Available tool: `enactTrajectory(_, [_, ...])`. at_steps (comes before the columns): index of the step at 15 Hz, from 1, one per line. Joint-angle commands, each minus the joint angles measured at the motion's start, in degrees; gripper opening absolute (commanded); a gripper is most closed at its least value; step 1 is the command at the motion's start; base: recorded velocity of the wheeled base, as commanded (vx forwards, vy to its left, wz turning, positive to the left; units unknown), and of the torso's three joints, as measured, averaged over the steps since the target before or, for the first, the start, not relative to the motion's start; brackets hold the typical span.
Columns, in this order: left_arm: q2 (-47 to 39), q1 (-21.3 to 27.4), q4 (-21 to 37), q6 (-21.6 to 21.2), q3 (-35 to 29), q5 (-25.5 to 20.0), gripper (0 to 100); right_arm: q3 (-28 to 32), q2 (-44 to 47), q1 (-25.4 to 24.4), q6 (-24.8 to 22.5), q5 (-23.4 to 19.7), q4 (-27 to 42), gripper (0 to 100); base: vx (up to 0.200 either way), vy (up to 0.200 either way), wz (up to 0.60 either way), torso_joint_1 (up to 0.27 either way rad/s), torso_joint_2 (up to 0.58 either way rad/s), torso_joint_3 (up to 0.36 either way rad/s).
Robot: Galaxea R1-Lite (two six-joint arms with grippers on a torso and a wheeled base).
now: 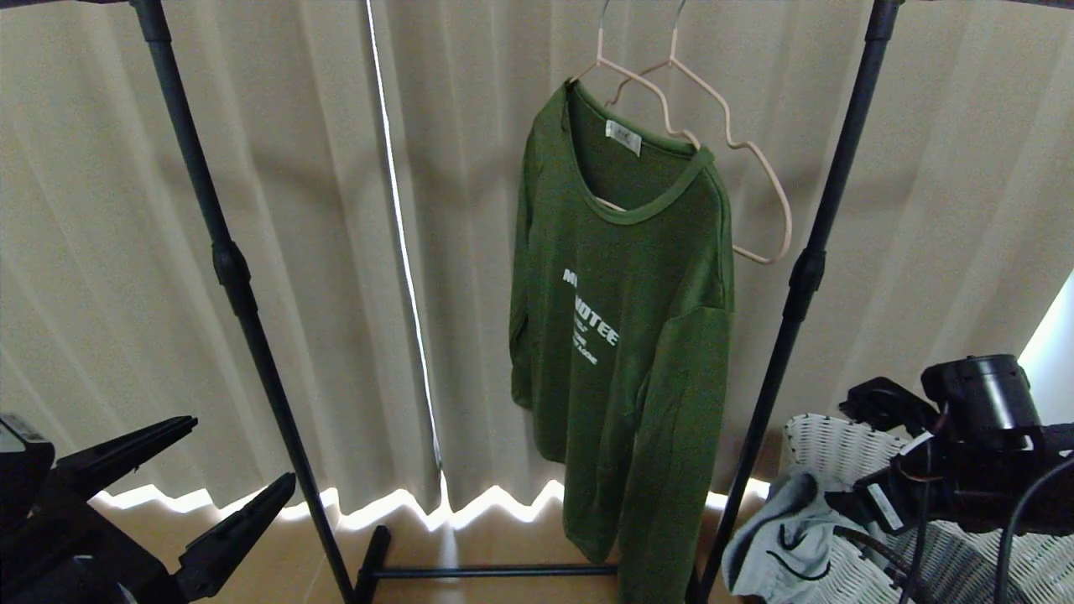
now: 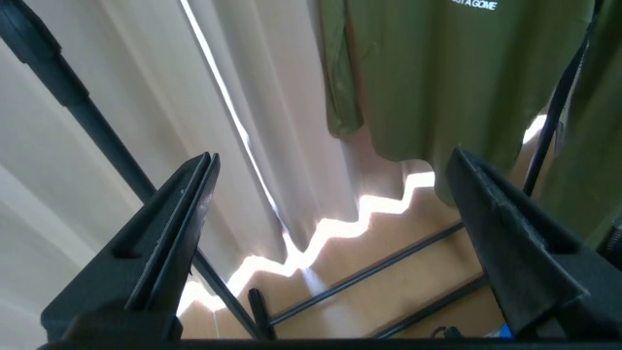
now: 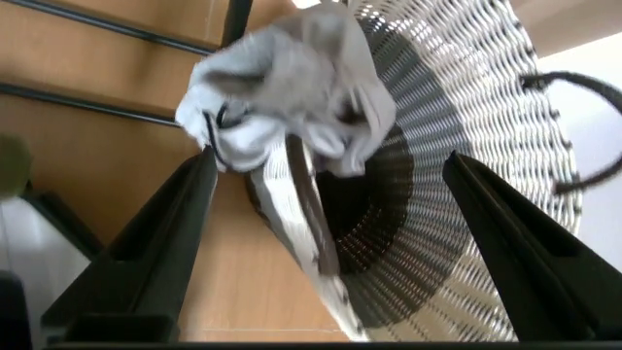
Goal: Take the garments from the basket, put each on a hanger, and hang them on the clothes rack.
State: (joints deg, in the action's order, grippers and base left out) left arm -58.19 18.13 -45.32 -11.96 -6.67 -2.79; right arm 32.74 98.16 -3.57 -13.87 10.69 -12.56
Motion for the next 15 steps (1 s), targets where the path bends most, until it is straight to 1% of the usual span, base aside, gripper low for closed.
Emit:
enactTrajectory(1, [0.62, -0.02, -0.03, 0.01, -0.1, -0.02, 100, 3.73, 6.87, -0.91, 0.07, 0.47, 0.16, 100, 0.0, 0.0, 0.0, 0.0, 0.0, 0.0])
enactTrajectory(4, [0.62, -0.02, -0.03, 0.01, -0.01, -0.02, 100, 7.33, 12.58, -0.73, 0.16, 2.05, 0.08, 100, 0.0, 0.0, 0.0, 0.0, 0.0, 0.0])
enactTrajectory(5, [0.62, -0.02, -0.03, 0.01, -0.01, -0.02, 100, 7.42, 12.67, -0.73, 0.16, 2.14, 0.08, 100, 0.0, 0.0, 0.0, 0.0, 0.0, 0.0])
enactTrajectory(8, [0.71, -0.02, -0.03, 0.01, 0.08, -0.02, 100, 10.06, 16.36, 0.14, 0.16, 5.13, 0.08, 100, 0.0, 0.0, 0.0, 0.0, 0.0, 0.0])
enactTrajectory(12, [0.71, -0.02, -0.03, -0.08, 0.08, -0.02, 100, 10.76, 17.59, 0.67, 0.16, 6.71, 0.08, 100, 0.0, 0.0, 0.0, 0.0, 0.0, 0.0])
enactTrajectory(15, [0.79, 0.07, -0.03, -0.17, 0.08, -0.02, 100, 11.73, 18.12, 1.81, 0.16, 6.89, -0.1, 100, 0.0, 0.0, 0.0, 0.0, 0.0, 0.0])
